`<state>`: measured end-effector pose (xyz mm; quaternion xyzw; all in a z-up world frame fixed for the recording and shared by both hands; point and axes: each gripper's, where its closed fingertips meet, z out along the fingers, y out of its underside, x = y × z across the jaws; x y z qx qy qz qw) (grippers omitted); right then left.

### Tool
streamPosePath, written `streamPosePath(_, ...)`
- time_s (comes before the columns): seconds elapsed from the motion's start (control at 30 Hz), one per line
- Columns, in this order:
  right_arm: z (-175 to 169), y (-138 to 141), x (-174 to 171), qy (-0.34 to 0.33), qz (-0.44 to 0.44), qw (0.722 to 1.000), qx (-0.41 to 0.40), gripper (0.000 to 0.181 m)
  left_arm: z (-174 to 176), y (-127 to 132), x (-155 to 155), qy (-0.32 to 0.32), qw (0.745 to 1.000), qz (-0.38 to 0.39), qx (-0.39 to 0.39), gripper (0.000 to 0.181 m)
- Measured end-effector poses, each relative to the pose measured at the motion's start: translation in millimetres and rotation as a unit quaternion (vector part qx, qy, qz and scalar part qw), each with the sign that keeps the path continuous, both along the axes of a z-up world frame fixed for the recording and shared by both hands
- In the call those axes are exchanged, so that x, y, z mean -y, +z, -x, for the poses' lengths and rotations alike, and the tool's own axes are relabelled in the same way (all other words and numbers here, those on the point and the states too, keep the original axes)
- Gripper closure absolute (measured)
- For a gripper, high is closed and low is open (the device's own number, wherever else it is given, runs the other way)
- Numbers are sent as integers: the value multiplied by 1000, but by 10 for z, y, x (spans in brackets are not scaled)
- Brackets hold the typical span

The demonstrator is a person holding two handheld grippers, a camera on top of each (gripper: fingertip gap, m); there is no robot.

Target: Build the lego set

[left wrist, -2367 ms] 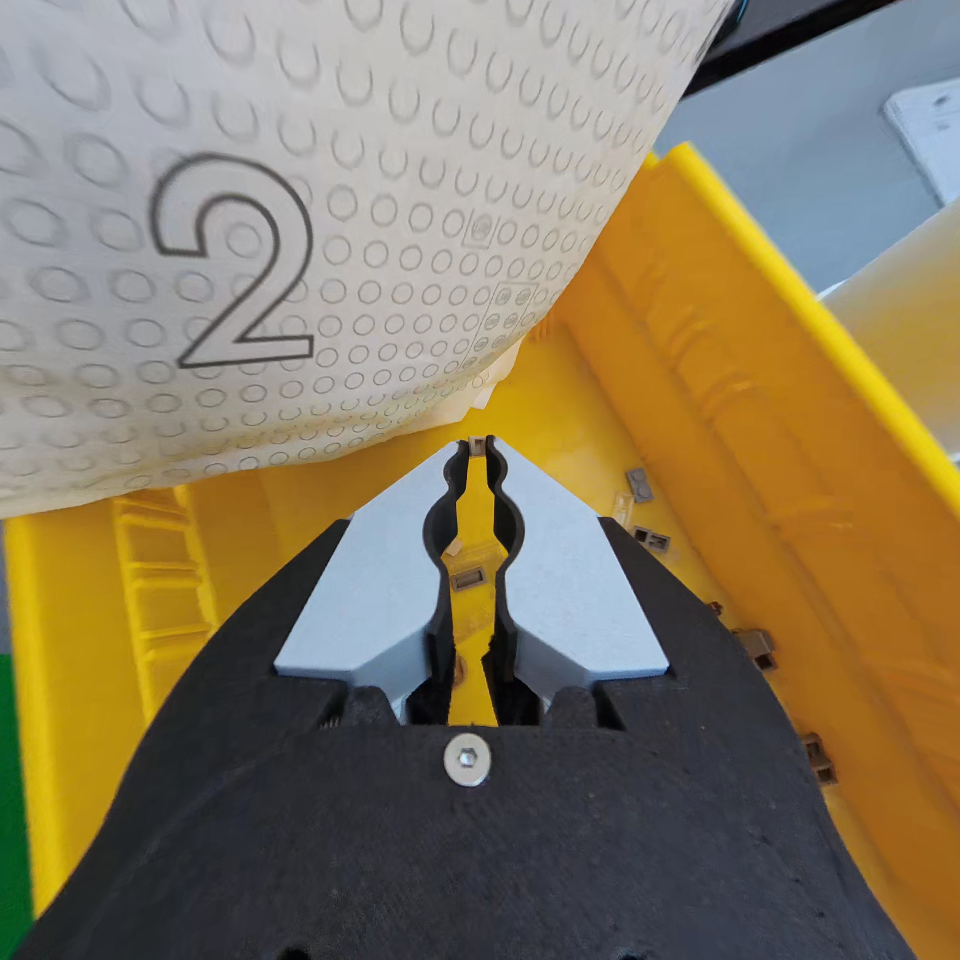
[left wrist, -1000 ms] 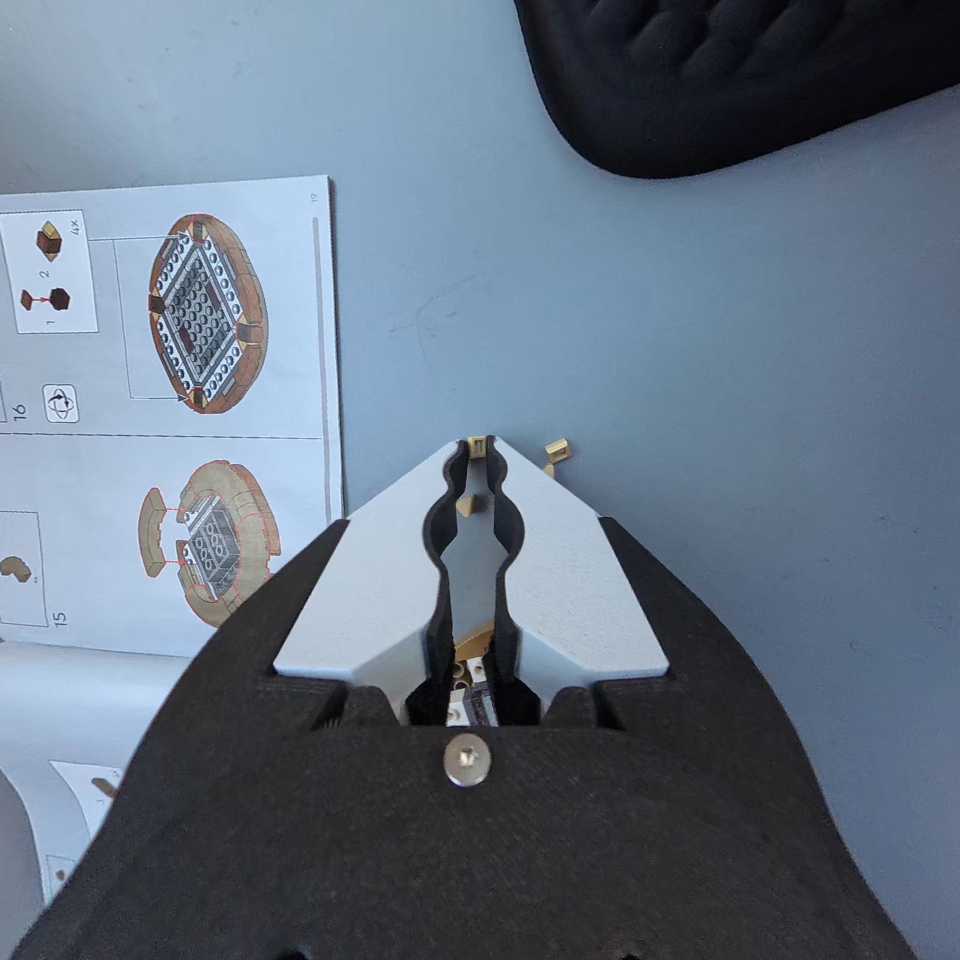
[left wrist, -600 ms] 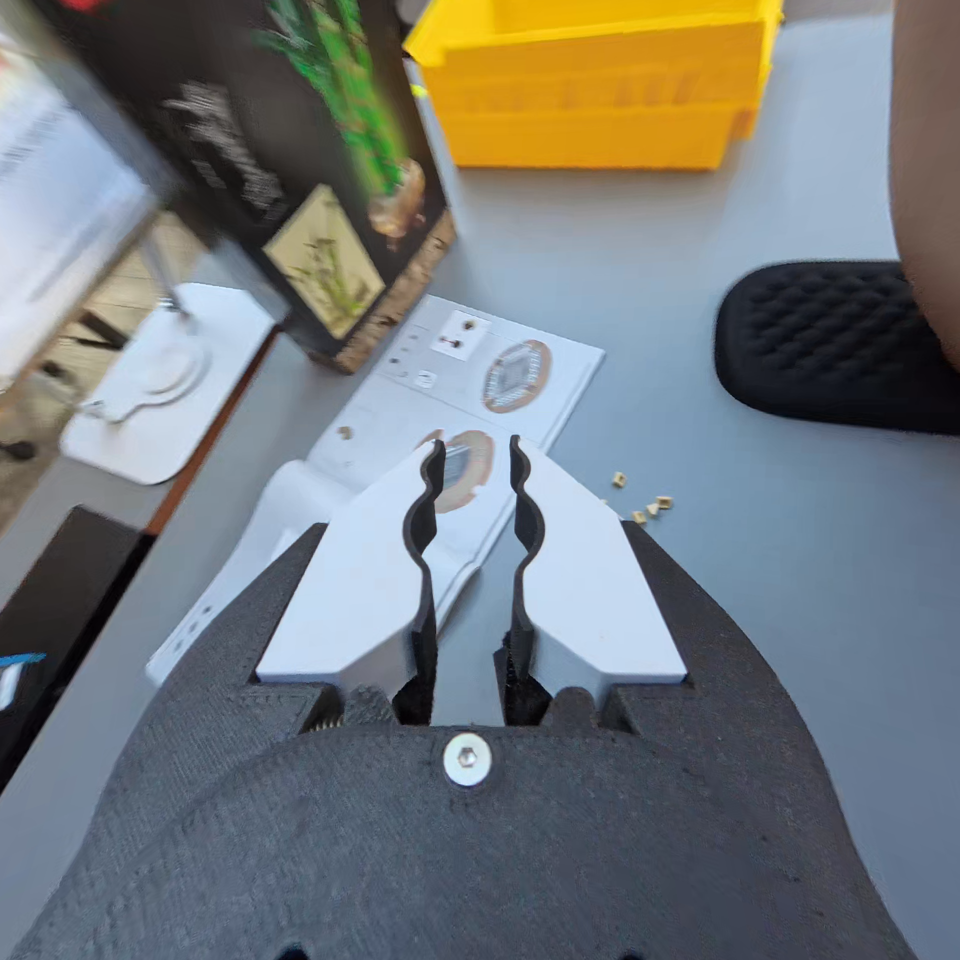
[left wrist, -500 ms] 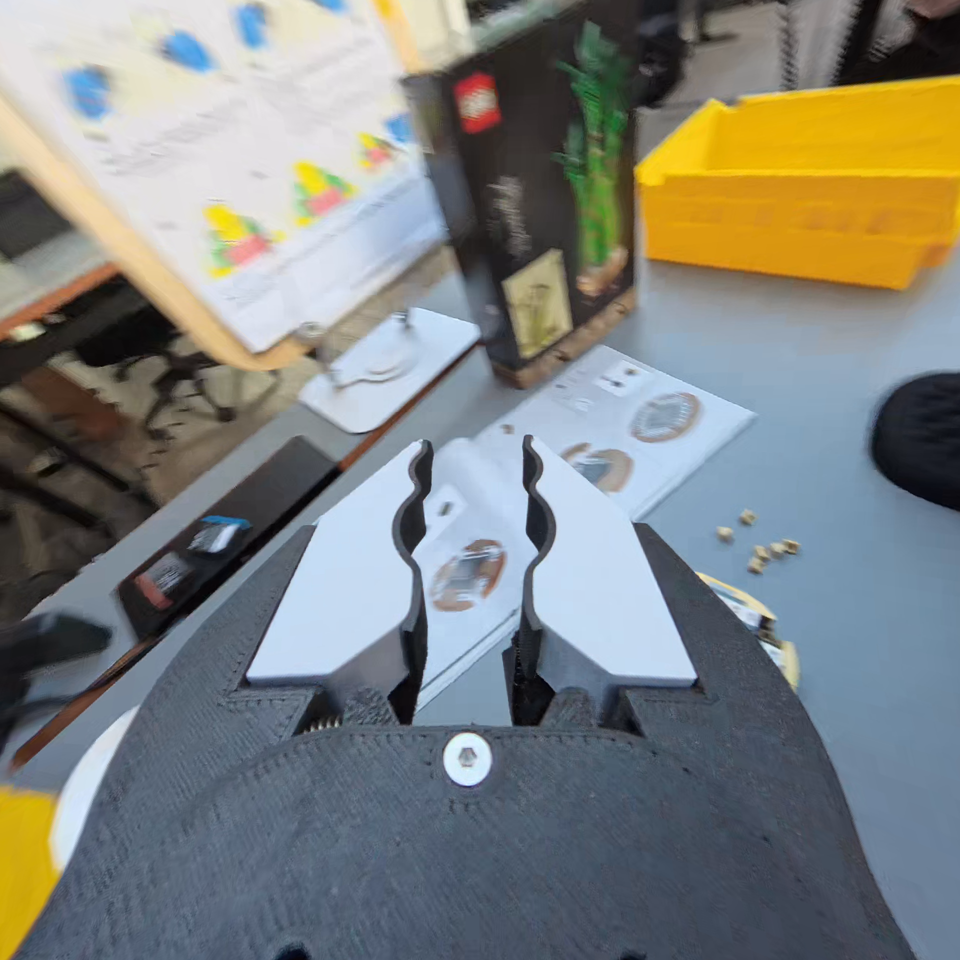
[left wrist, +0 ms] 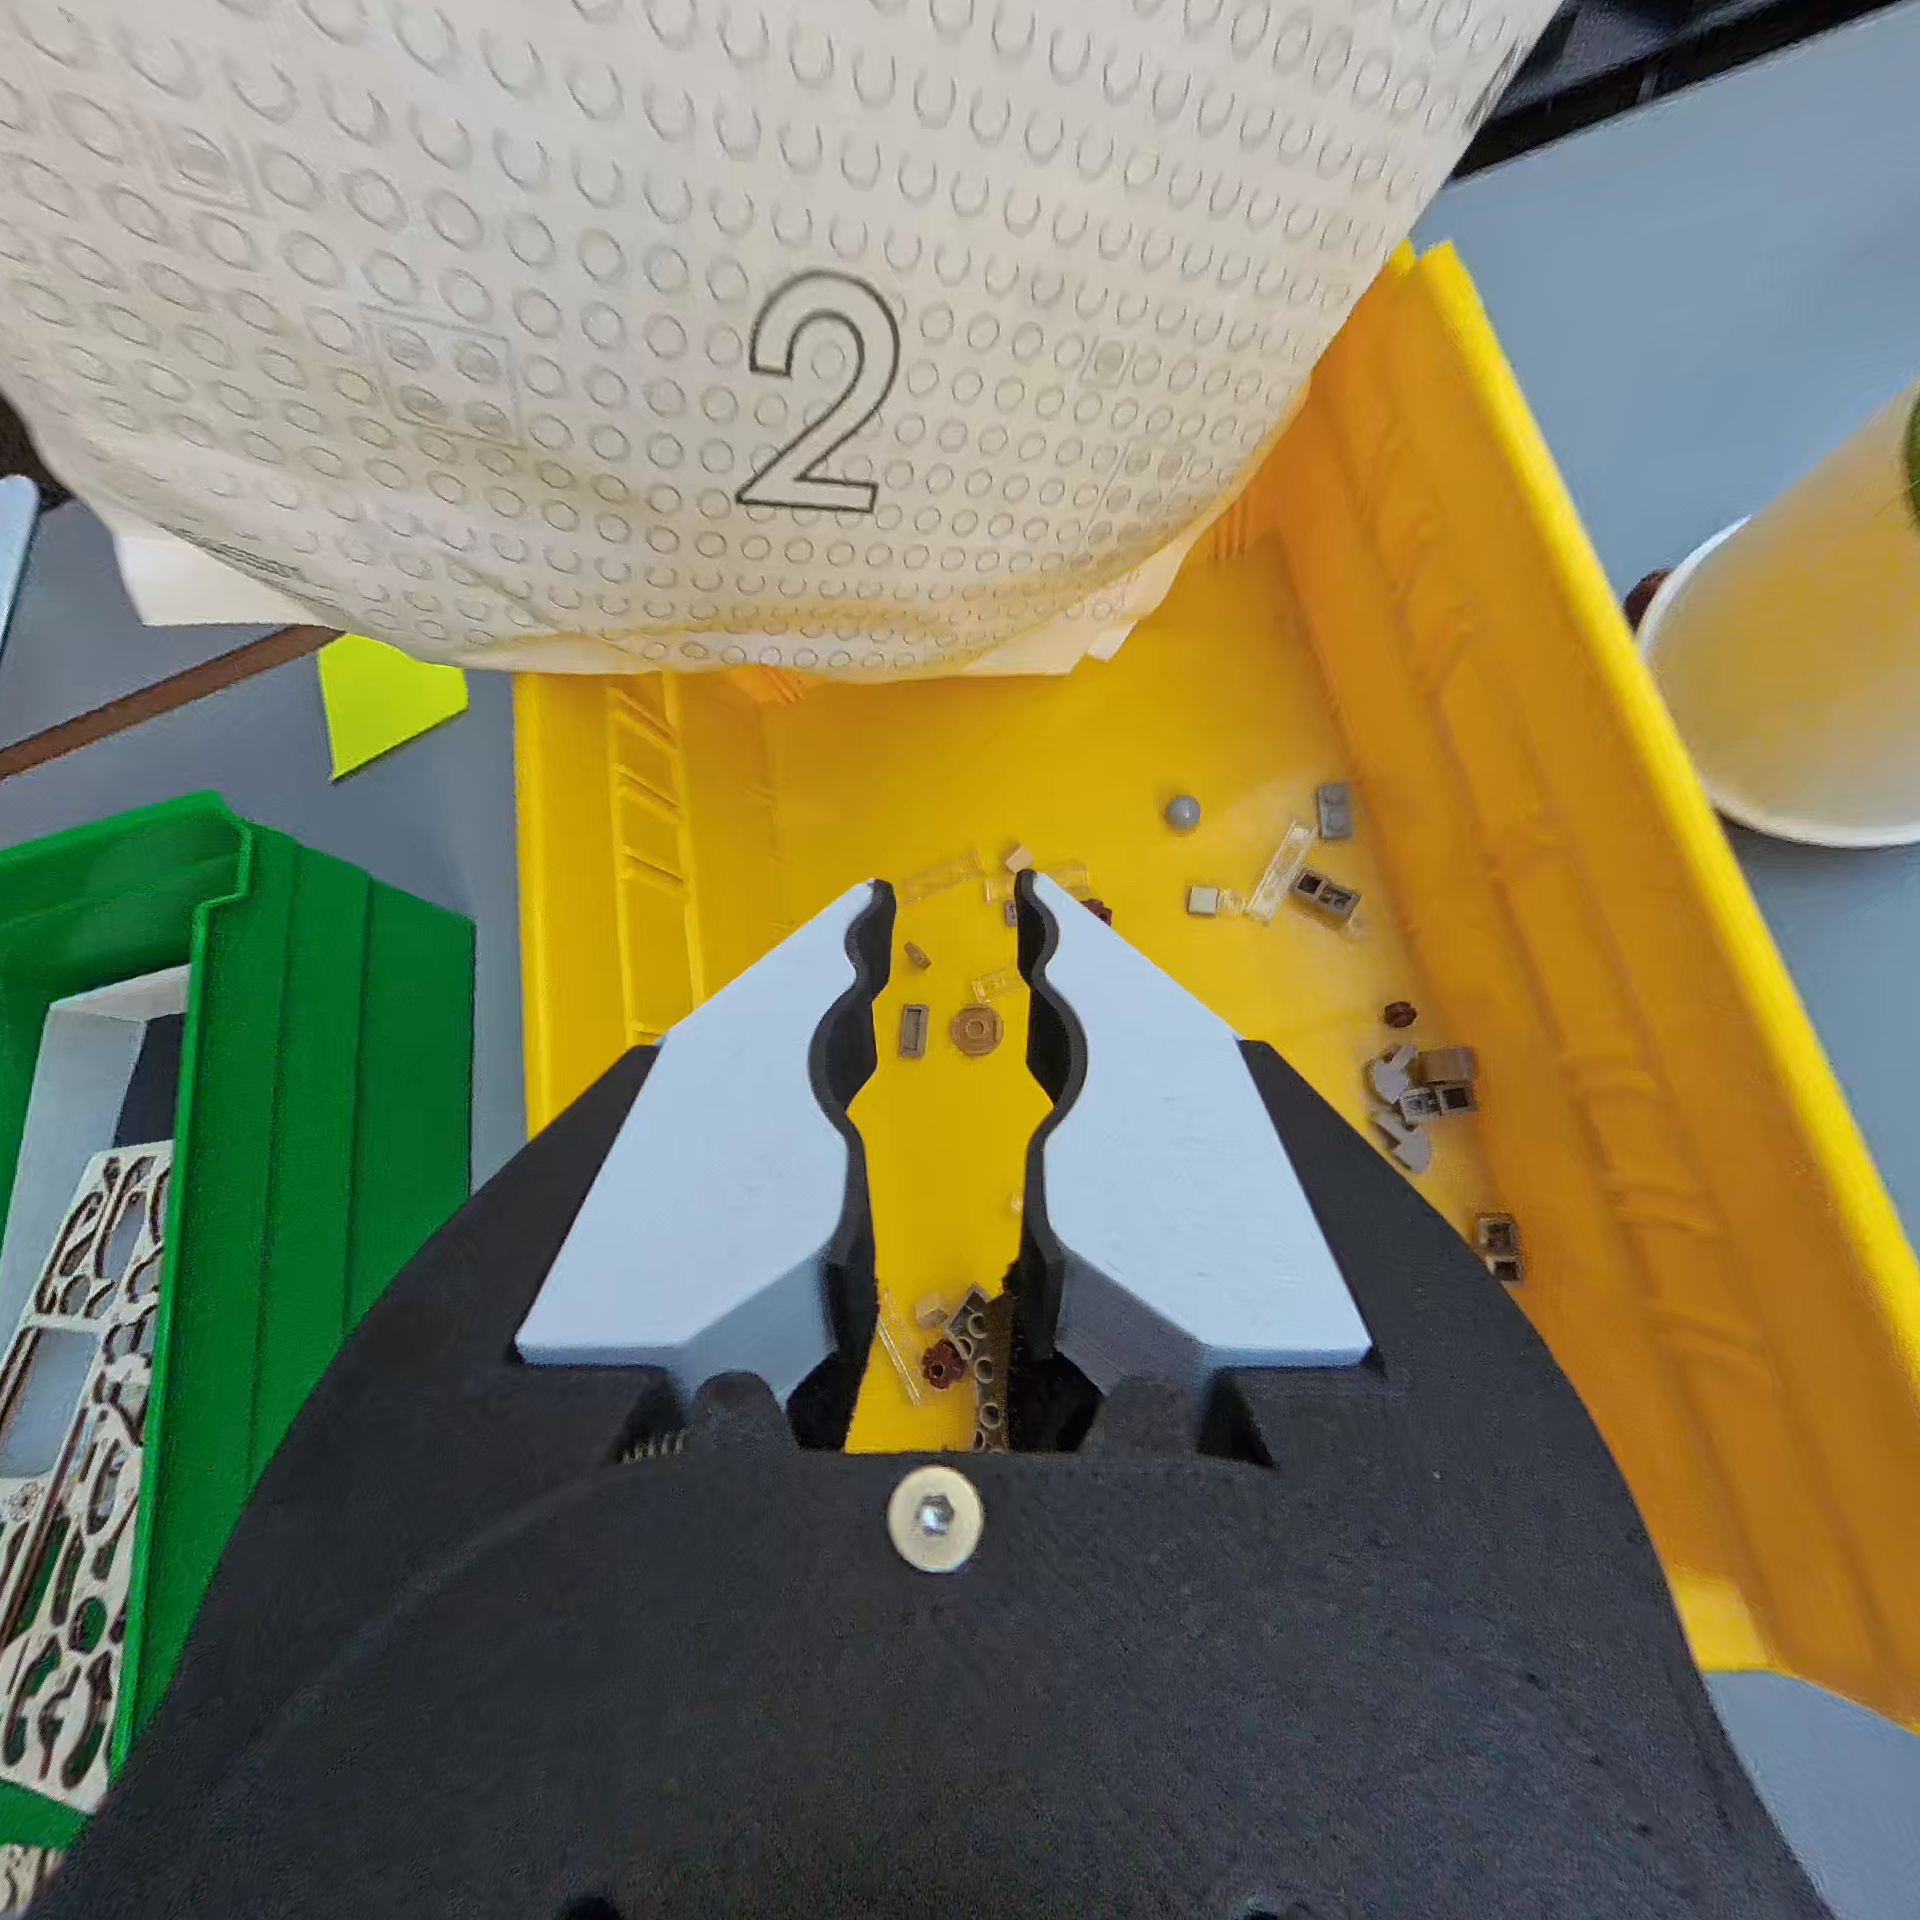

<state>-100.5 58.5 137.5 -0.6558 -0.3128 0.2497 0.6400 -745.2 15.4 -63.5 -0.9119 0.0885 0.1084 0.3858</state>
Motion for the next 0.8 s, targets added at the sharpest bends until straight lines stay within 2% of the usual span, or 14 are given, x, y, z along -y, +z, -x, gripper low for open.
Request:
streamPosePath(0.1, -2, -20, -9, 0, 5, 1000, -1, 140, 0, -276, -104, -20, 998, 48, 34, 162)
streamPosePath(0.2, -12, -47, -31, -5, 10, 1000, 1, 140, -89, -437, -243, -45, 994, 66, 76, 160)
streamPosePath(0.27, -6, -63, -40, -6, 13, 1000, 2, 140, -89, -530, -327, -55, 993, 75, 67, 155)
streamPosePath(0.33, 5, -83, -47, -6, 16, 1000, 6, 140, -22, -642, -364, -56, 993, 97, 35, 157)
streamPosePath(0.4, 15, -101, -54, -6, 17, 1000, 9, 140, -9, -740, -375, -59, 990, 121, 35, 159)
streamPosePath(0.53, 25, -126, -75, -8, 21, 1000, 14, 140, 10, -834, -404, -49, 987, 141, 60, 161)
streamPosePath(0.8, 39, -164, -103, -10, 25, 999, 20, 140, 48, -942, -388, -50, 987, 142, 57, 168)
